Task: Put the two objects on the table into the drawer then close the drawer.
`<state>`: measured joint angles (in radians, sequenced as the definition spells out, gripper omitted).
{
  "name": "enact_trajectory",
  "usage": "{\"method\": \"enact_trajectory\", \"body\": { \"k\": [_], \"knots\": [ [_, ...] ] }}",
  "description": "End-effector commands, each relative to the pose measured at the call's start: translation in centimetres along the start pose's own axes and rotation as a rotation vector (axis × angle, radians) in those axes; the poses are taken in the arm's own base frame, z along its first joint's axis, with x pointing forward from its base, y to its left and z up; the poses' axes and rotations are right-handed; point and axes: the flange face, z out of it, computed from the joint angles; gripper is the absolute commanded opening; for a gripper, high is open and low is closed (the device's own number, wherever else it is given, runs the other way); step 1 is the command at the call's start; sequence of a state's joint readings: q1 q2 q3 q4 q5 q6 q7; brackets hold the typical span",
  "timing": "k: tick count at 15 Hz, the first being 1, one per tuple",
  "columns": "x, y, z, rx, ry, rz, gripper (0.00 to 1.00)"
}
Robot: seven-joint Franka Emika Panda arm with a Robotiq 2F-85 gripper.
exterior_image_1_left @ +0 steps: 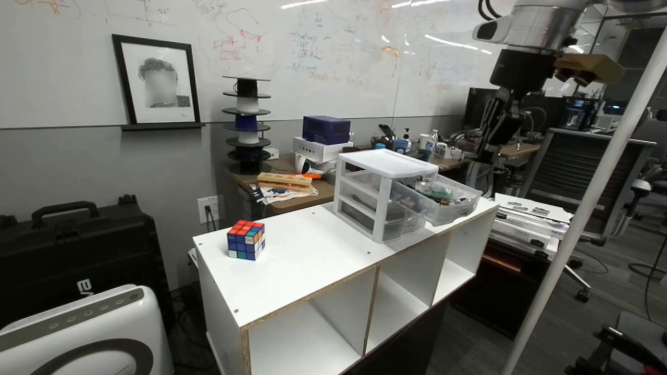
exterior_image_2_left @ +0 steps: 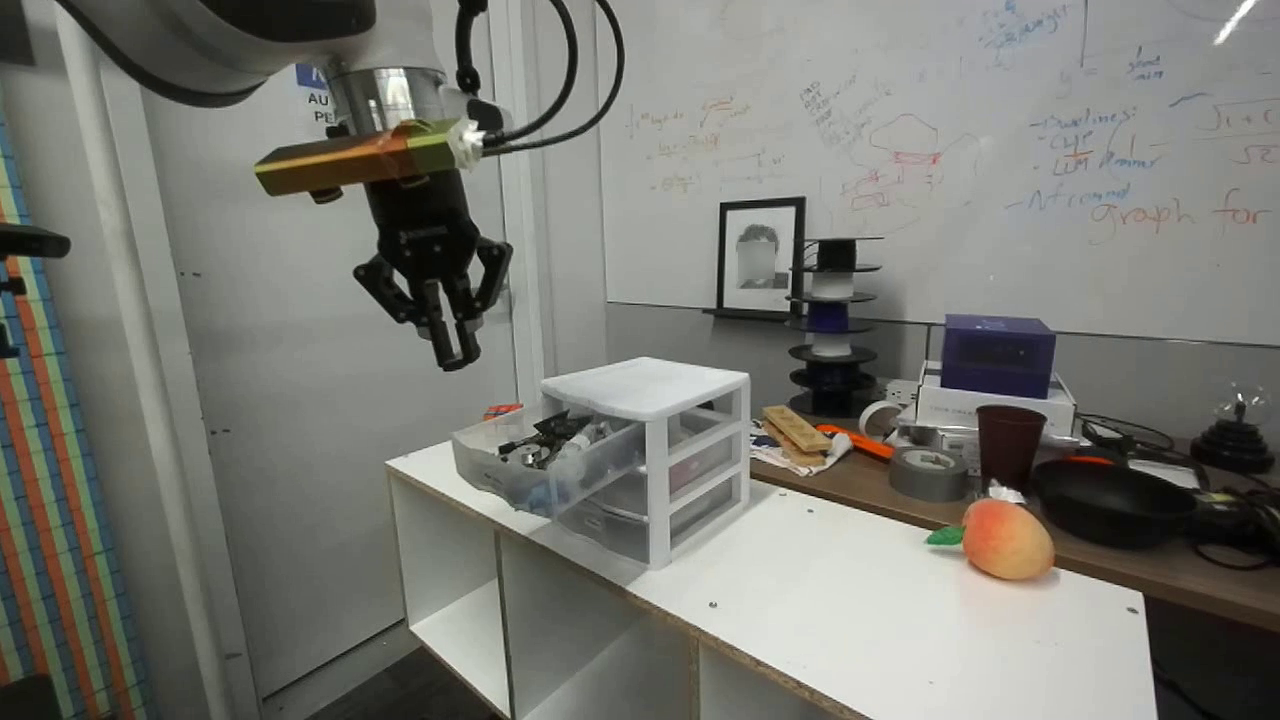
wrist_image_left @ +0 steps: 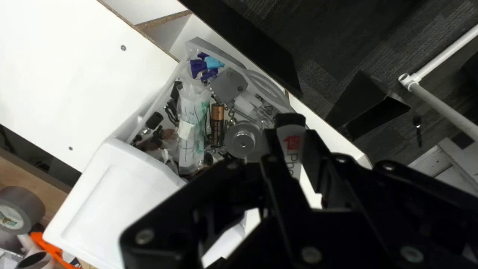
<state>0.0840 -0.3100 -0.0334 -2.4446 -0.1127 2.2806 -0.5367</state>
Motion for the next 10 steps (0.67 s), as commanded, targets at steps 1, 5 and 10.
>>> {"method": "enact_trajectory", "body": {
  "k": [1,5,10],
  "knots": [
    [1.8,2.1,2.3,-0.002,-0.003,0.064,0.15],
    [3.9,3.8,3.9,-0.019,0.024,0.116,0.15],
    [5.3,5.4,5.7,-0.006,-0.008,0.154,0.15]
  ]
}}
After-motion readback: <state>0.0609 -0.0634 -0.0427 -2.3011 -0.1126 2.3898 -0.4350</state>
